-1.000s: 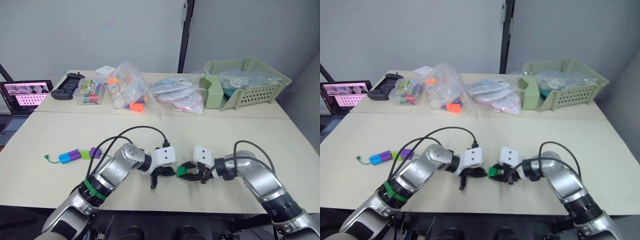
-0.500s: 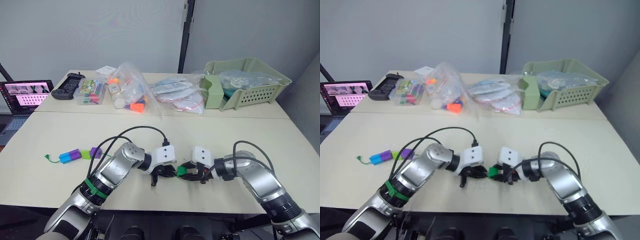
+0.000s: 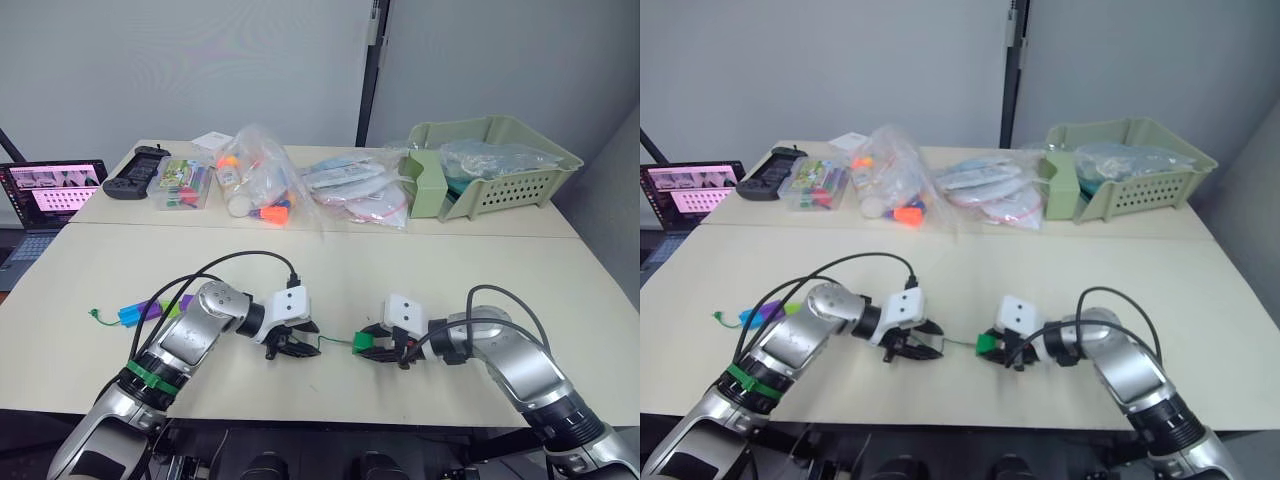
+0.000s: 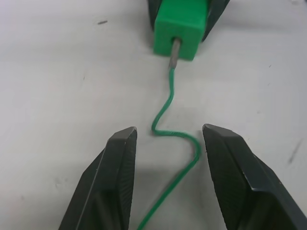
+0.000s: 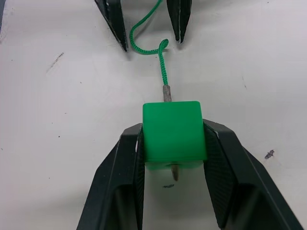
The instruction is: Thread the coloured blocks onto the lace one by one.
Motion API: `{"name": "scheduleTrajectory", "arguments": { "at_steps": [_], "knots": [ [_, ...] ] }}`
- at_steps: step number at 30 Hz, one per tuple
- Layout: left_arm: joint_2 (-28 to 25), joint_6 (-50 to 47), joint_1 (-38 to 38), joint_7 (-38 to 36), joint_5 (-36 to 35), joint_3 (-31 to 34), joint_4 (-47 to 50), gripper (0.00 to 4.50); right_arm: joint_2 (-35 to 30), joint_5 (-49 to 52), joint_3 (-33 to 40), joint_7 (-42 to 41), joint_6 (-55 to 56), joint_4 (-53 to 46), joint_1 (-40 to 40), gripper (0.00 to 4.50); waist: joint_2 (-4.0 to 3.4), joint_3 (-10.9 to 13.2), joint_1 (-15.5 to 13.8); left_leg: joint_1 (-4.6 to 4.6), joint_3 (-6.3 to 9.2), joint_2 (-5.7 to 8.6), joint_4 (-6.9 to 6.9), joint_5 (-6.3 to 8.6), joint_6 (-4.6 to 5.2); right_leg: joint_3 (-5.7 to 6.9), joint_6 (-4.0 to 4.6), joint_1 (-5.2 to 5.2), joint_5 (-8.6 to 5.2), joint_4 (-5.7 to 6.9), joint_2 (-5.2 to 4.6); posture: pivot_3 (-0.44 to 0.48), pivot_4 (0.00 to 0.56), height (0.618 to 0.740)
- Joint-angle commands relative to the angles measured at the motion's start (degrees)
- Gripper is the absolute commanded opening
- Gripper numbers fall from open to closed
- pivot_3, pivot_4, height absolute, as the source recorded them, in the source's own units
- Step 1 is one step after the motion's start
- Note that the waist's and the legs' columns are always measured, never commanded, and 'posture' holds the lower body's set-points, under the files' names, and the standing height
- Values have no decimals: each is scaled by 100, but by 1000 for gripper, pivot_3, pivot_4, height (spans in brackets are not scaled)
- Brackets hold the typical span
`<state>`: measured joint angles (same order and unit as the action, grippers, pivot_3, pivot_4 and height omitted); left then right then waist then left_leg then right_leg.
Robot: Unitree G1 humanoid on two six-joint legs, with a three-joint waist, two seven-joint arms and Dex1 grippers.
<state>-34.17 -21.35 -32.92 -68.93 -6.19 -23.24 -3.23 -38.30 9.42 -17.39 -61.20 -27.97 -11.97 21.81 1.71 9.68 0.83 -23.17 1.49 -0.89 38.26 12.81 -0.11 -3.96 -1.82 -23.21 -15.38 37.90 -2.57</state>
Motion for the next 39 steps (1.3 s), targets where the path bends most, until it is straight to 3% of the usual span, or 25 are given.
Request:
{"name": "scheduleTrajectory", "arguments": {
  "at_steps": [1, 3, 11, 31, 38, 39],
  "knots": [
    [-1, 336, 47, 74, 119, 82, -125, 2313, -92, 36, 17, -32, -79, -173, -67, 1163, 0, 0, 0, -1, -1, 0, 0, 0, 0, 0, 0, 0, 0, 0, 0, 0, 150, 740],
    [28, 408, 71, 84, 153, 48, -200, 2313, -114, 55, 25, -29, -89, -191, -76, 1163, 0, 0, -3, 0, 0, 0, 0, 0, 0, 0, 0, 0, 0, 1, 0, 0, 150, 740],
    [315, 531, 145, 60, 81, 44, -207, 0, -133, 92, 17, 0, -197, -276, -72, 1163, 0, 0, -13, 0, 0, 2, 2, 0, 0, 0, 0, 2, 0, 1, -2, 0, 150, 740],
    [306, 601, 58, 119, 428, -5, -93, 0, -124, 90, 0, 68, -230, -283, -95, 1163, 0, 0, -8, 0, 1, 1, 2, 0, 0, 1, 0, 2, 0, 0, -1, 0, 150, 740],
    [217, 502, -106, 55, 251, 193, -32, 2133, -115, 79, -10, 56, -213, -229, -68, 1163, 0, 0, -4, 1, 1, 0, 2, 0, 0, 1, 0, 2, 0, 1, 0, 0, 150, 740],
    [214, 502, -136, 57, 228, 220, -31, 2174, -116, 76, -11, 57, -212, -232, -73, 1163, 0, 0, -3, 0, 1, 1, 2, 0, 0, 1, 0, 2, 0, 0, 0, 0, 150, 740]
  ]
}}
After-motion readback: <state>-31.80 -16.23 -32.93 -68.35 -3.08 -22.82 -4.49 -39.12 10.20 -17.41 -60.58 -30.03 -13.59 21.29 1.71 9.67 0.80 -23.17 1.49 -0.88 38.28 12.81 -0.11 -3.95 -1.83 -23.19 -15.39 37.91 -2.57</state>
